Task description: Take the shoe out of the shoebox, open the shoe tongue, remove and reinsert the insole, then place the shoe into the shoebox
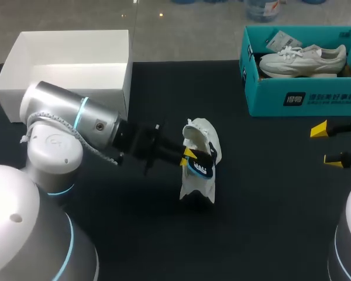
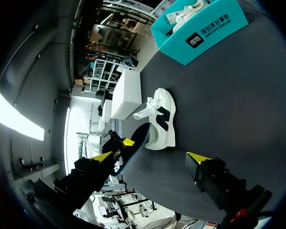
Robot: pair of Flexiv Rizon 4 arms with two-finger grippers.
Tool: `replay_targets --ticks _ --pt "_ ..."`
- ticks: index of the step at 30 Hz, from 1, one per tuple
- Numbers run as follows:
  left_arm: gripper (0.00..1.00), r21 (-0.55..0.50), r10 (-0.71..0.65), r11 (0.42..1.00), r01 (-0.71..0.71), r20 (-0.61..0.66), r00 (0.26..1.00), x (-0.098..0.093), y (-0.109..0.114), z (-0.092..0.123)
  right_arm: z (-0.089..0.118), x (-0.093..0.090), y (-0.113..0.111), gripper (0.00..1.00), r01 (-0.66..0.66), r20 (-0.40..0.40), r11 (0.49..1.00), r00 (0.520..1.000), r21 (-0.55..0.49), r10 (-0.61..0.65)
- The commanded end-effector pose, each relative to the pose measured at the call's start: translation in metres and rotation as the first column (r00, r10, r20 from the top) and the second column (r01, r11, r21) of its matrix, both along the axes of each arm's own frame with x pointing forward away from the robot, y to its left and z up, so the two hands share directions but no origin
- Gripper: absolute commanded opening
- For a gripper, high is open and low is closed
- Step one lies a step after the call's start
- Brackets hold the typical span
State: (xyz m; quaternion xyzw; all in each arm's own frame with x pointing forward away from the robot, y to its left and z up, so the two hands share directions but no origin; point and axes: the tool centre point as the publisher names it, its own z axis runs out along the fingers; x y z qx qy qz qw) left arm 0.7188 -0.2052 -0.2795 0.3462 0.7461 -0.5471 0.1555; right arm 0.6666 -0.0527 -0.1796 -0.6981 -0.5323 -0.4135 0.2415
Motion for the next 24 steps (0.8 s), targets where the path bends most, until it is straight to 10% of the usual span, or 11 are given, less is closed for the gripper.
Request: replay_targets --ticks 1,24 --pt "0.0 0.001 -0.006 1.0 0.006 -0.006 1.0 0.007 -0.015 -0.017 0.001 -0.003 0.0 1.0 0.004 0.0 1.0 1.0 -0.004 -0.004" --pt "0.0 -0.042 -0.019 0.999 0.019 -0.006 1.0 -0.016 -0.009 0.029 0.001 -0.003 0.0 1.0 0.004 0.0 1.0 1.0 -0.004 -0.004"
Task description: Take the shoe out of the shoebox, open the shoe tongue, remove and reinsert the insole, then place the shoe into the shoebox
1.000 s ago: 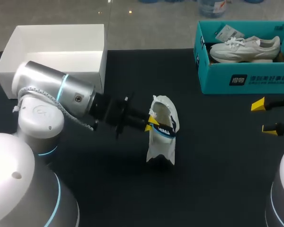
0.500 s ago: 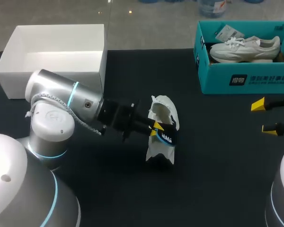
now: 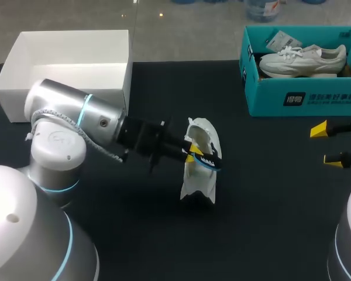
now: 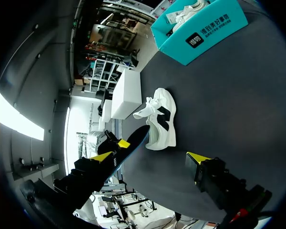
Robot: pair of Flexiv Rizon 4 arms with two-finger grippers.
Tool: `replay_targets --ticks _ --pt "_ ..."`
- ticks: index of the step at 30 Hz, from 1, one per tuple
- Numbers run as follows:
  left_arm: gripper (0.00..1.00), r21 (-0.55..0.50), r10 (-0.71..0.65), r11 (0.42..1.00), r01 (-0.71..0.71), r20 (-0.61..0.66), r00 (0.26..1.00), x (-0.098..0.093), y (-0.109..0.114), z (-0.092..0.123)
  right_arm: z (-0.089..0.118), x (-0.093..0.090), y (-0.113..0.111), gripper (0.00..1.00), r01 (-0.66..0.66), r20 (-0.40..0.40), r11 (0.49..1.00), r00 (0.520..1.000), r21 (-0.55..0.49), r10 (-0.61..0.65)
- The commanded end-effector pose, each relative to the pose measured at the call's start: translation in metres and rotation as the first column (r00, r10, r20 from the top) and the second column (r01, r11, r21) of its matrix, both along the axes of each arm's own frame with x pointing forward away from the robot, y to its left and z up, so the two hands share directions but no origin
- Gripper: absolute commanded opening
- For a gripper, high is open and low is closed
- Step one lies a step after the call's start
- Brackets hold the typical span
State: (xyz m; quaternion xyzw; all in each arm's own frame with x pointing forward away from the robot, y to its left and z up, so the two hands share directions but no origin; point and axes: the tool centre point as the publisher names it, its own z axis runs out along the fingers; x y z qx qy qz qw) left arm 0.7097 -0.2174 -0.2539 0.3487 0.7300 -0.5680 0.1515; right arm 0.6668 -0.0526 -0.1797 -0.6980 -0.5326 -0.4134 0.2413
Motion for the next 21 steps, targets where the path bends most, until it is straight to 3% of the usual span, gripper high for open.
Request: replay_targets --ticks 1,13,21 --pt "0.0 0.003 0.006 1.0 -0.006 0.007 1.0 -0.007 0.003 0.004 0.001 -0.003 0.0 1.0 0.005 0.0 1.0 1.0 -0.003 -0.005" --pt "0.0 0.058 0.035 0.998 -0.035 0.009 0.999 0.0 0.006 -0.019 0.001 -0.003 0.0 1.0 0.005 0.0 1.0 1.0 -0.003 -0.005" --pt "0.0 0.004 0.015 1.0 -0.015 -0.01 1.0 -0.013 0.002 0.008 0.001 -0.003 0.0 1.0 0.005 0.0 1.0 1.0 -0.003 -0.005"
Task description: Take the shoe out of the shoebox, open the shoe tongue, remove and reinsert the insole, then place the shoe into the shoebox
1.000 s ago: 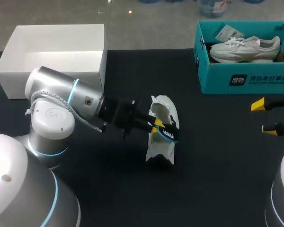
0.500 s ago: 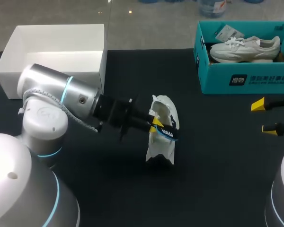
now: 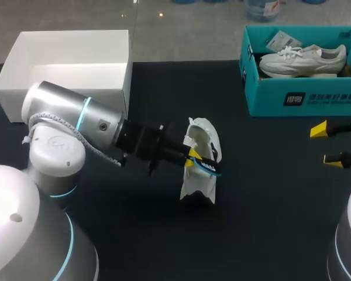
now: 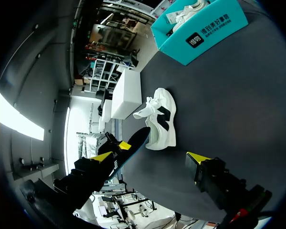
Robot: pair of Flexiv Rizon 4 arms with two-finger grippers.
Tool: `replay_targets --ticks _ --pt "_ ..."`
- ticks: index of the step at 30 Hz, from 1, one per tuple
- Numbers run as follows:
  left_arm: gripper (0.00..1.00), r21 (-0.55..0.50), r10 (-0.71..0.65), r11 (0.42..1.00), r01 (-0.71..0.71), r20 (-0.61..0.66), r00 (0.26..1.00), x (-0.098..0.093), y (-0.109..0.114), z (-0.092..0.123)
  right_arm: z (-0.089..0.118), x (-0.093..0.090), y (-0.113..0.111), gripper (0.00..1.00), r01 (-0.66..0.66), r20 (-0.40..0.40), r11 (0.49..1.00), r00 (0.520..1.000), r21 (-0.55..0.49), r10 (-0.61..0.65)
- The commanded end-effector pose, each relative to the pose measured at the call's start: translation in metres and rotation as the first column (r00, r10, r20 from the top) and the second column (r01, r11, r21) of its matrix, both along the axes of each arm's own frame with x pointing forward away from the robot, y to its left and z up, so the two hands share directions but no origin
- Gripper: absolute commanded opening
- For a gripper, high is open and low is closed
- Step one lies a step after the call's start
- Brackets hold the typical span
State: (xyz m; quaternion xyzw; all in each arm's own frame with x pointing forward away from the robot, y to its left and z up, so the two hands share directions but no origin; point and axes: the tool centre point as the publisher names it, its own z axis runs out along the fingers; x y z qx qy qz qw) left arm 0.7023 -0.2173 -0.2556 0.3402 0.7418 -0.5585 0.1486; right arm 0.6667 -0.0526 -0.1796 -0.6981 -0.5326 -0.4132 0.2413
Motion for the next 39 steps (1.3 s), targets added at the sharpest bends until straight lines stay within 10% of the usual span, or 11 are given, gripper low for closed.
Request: replay_targets --ticks 1,13,39 --pt "0.0 -0.036 -0.013 0.999 0.013 -0.007 1.0 -0.007 0.001 0.011 0.001 -0.003 0.0 1.0 0.005 0.0 1.0 1.0 -0.003 -0.005" --pt "0.0 -0.202 0.003 0.979 -0.028 -0.125 0.992 -0.011 -0.004 -0.016 0.001 -0.003 0.0 1.0 0.005 0.0 1.0 1.0 -0.003 -0.005" --pt "0.0 -0.108 0.07 0.991 -0.075 -0.047 0.996 0.027 -0.01 -0.065 0.001 -0.003 0.0 1.0 0.005 0.0 1.0 1.0 -0.003 -0.005"
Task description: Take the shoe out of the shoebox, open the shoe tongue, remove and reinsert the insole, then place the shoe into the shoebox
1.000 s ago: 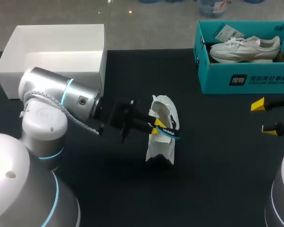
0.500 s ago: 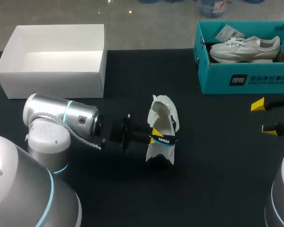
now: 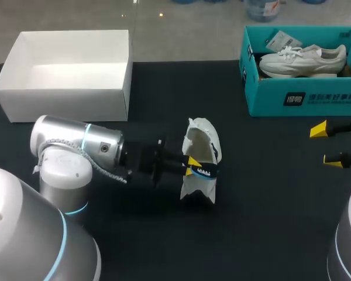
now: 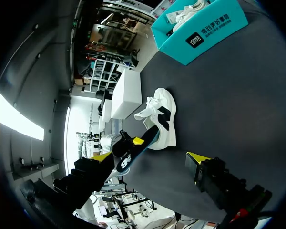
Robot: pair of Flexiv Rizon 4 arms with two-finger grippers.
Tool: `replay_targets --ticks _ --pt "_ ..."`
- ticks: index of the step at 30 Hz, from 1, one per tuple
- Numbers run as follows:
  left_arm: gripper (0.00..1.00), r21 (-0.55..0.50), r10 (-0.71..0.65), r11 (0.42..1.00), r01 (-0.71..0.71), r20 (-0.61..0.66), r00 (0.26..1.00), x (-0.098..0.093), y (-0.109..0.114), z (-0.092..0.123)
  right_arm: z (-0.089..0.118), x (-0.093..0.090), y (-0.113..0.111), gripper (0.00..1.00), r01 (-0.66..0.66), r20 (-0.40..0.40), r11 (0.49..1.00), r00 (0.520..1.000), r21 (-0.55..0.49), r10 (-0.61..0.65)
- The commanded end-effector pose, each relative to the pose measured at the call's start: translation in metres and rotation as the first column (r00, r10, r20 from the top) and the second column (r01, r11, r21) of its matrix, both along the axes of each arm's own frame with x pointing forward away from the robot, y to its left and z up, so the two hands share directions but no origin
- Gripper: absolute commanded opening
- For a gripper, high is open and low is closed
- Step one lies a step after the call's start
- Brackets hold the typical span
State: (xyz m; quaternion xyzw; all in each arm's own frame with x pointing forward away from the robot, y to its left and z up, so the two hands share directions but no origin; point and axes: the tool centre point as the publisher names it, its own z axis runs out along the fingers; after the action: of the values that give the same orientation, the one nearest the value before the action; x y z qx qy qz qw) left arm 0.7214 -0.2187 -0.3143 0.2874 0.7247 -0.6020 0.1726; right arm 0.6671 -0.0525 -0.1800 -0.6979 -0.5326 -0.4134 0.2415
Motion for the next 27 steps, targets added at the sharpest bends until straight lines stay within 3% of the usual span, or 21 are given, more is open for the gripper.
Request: replay_targets --ticks 1,9,27 --pt "0.0 0.007 -0.008 1.0 0.008 0.006 1.0 0.01 -0.009 -0.008 0.001 -0.004 0.0 1.0 0.005 0.0 1.0 1.0 -0.004 -0.005" --pt "0.0 0.025 0.017 1.0 -0.017 0.007 1.0 0.021 -0.009 -0.015 0.001 -0.004 0.0 1.0 0.005 0.0 1.0 1.0 -0.004 -0.005" --pt "0.0 0.025 0.017 1.0 -0.017 0.007 1.0 0.021 -0.009 -0.015 0.001 -0.004 0.0 1.0 0.005 0.0 1.0 1.0 -0.004 -0.005"
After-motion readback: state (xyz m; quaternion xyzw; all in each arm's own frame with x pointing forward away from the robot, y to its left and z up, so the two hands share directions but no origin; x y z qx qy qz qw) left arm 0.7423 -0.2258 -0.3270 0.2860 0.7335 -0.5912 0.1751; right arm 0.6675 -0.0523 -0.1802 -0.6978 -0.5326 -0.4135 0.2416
